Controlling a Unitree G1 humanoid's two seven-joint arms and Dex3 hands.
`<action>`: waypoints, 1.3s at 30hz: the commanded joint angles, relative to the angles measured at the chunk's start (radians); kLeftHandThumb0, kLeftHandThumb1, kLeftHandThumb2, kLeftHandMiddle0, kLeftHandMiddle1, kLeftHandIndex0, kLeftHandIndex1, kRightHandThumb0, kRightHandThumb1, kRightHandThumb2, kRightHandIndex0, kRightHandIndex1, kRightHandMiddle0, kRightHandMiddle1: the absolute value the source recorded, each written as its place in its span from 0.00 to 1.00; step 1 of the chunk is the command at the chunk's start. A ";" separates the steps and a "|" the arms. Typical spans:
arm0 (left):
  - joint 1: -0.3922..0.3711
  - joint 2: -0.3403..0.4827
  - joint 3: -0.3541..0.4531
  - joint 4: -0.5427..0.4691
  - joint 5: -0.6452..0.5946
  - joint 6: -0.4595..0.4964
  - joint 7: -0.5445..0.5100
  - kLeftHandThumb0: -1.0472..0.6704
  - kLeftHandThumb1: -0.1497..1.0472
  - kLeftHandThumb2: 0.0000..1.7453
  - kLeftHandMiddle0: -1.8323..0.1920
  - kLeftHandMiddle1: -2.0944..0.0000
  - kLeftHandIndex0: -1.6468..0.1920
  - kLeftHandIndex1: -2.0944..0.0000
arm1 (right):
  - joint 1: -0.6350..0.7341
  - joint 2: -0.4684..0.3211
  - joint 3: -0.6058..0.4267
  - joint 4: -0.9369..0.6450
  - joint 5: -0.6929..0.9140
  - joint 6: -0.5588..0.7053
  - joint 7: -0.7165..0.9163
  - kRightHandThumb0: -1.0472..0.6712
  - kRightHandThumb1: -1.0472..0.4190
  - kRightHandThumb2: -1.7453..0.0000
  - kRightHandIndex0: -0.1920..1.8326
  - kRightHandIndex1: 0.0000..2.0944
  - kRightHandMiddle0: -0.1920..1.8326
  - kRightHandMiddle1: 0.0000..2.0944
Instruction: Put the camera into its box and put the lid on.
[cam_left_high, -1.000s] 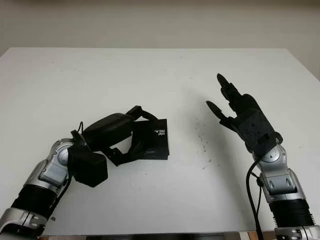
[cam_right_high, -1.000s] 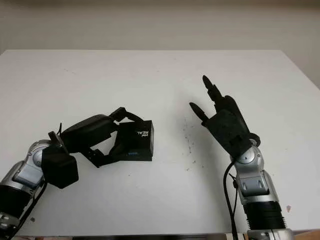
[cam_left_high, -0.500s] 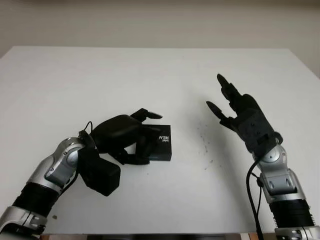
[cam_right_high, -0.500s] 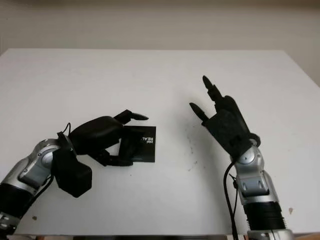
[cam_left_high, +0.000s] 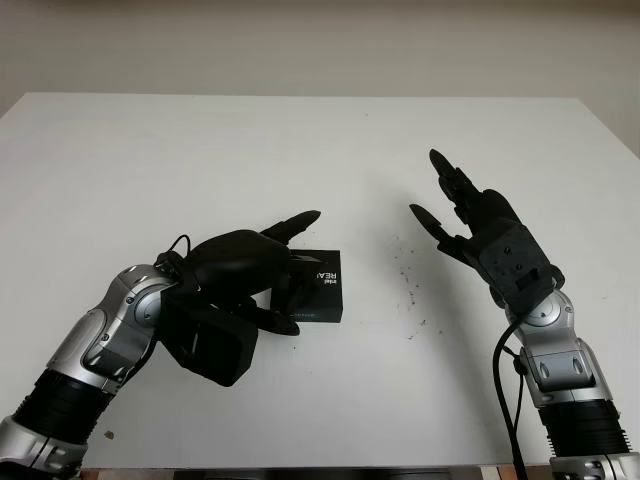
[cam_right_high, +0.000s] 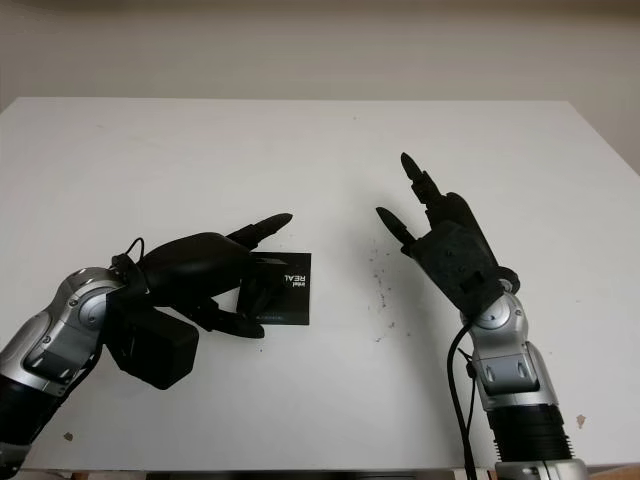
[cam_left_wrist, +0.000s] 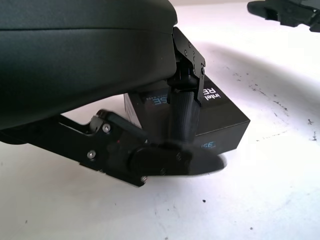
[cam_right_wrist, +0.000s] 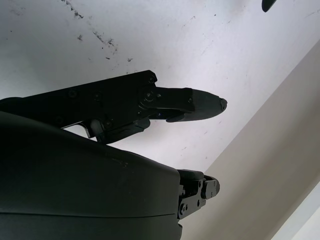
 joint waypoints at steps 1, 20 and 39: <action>0.025 0.006 -0.001 -0.004 -0.027 0.023 -0.023 0.19 1.00 0.27 1.00 1.00 0.98 0.98 | 0.002 -0.004 -0.005 -0.016 0.006 -0.002 0.002 0.31 0.00 0.76 0.14 0.02 0.13 0.02; 0.055 -0.140 0.375 -0.102 -0.760 0.392 -0.033 0.13 1.00 0.25 0.95 0.97 0.91 0.97 | -0.004 0.001 -0.001 0.003 0.036 -0.025 0.023 0.32 0.00 0.75 0.13 0.02 0.11 0.02; 0.159 -0.364 0.496 0.118 -0.734 0.136 0.341 0.18 1.00 0.26 1.00 1.00 1.00 1.00 | -0.043 0.093 -0.005 0.010 0.091 -0.020 -0.021 0.27 0.00 0.72 0.11 0.02 0.11 0.02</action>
